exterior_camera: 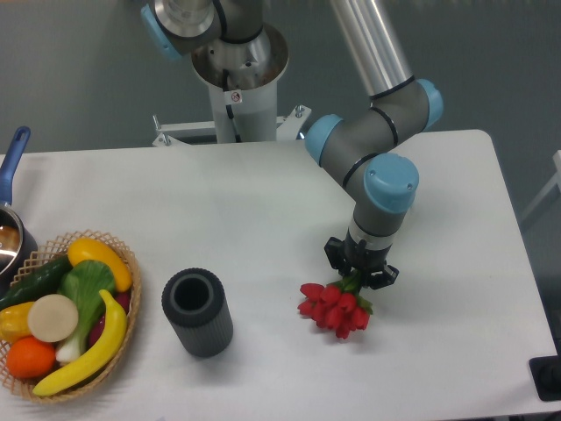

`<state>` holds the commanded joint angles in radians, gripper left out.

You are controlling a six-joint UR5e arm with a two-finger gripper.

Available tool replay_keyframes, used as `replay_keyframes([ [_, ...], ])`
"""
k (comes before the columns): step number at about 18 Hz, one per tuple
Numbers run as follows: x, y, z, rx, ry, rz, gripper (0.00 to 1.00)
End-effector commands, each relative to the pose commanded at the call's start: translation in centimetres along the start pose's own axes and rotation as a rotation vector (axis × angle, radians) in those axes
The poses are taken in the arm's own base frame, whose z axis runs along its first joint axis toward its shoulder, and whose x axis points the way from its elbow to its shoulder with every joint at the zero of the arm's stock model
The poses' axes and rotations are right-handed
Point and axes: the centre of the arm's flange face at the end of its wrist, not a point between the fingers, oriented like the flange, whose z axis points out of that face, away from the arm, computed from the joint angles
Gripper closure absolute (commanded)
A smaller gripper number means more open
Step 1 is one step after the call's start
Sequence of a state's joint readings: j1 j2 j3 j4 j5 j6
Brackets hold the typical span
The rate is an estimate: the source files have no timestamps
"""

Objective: Pick up the flowers from the table
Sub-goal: 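Lift the gripped red tulips up off the table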

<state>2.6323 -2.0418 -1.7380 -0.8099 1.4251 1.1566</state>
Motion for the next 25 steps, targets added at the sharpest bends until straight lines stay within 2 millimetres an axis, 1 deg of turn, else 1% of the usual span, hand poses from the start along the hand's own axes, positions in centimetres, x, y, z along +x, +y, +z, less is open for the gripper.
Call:
replay_keyframes([
  [4, -0.4, 0.1, -2.6, 0.041, -0.029, -0.004, 0.65],
  [5, -0.4, 0.1, -3.7, 0.055, -0.042, -0.004, 0.65],
  [7, -0.3, -0.5, -6.1, 0.107, -0.064, -0.001, 0.65],
  [9, -1.0, -0.1, -8.5, 0.182, -0.076, -0.017, 0.65],
  [10, -1.1, -0.2, -9.8, 0.227, -0.082, -0.02, 0.65],
  [13, -1.4, 0.0, -15.3, 0.376, -0.112, -0.04, 0.65],
  [16, -1.9, 1.2, -20.5, 0.5, -0.144, -0.084, 0.65],
  [18, -2.3, 2.3, -22.9, 0.548, -0.162, -0.128, 0.65],
  [19, -2.9, 3.2, -24.3, 0.562, -0.182, -0.139, 0.65],
  [22, -3.7, 4.6, -26.5, 0.585, -0.207, -0.154, 0.65],
  [24, -4.3, 4.4, -28.2, 0.572, -0.187, -0.15, 0.65],
  [25, -4.4, 4.3, -28.6, 0.563, -0.174, -0.139, 0.65],
])
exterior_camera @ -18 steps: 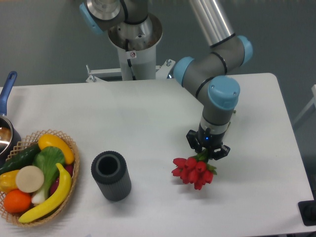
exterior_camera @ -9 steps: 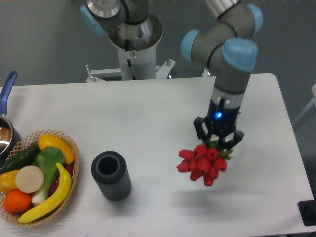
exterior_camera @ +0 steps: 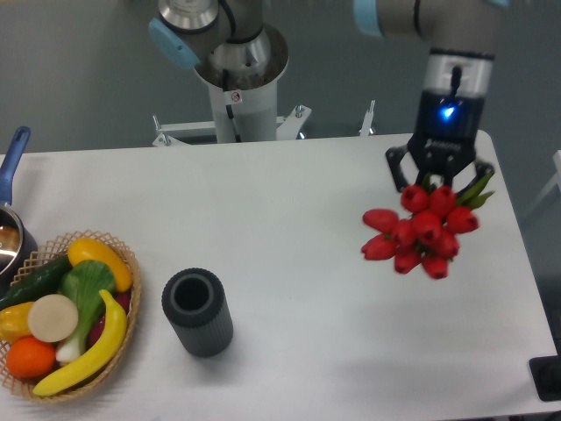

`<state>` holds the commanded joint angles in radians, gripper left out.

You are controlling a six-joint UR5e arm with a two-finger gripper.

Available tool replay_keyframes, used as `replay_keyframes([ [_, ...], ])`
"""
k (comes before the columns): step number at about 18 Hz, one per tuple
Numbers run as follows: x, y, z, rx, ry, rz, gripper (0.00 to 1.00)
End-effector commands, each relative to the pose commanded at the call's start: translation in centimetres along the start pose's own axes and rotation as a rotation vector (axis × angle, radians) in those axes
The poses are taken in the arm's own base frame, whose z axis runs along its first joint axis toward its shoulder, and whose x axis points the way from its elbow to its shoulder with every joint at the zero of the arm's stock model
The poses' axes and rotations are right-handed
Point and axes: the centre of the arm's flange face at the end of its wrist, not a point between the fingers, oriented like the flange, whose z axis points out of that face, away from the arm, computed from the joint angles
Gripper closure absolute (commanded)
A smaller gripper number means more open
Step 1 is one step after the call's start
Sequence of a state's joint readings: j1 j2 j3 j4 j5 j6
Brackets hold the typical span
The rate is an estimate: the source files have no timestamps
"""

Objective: Pick up the flowers from the table

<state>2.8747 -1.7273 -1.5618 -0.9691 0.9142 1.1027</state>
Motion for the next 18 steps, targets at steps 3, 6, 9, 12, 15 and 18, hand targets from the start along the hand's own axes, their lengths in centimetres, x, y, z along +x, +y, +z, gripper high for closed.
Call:
replay_keyframes([
  [3, -0.4, -0.5, -1.0, -0.033, 0.052, 0.021, 0.65],
  [6, -1.5, -0.6, -2.9, -0.062, 0.093, 0.005, 0.65],
  [9, -2.5, -0.6, -3.8, -0.061, 0.076, -0.001, 0.65],
  [12, -2.6, -0.9, -4.0, -0.059, 0.075, 0.0, 0.65],
  [15, -2.7, -0.8, -4.0, -0.06, 0.075, -0.002, 0.65],
  [18, -2.8, -0.6, -4.0, -0.059, 0.075, -0.007, 0.65],
])
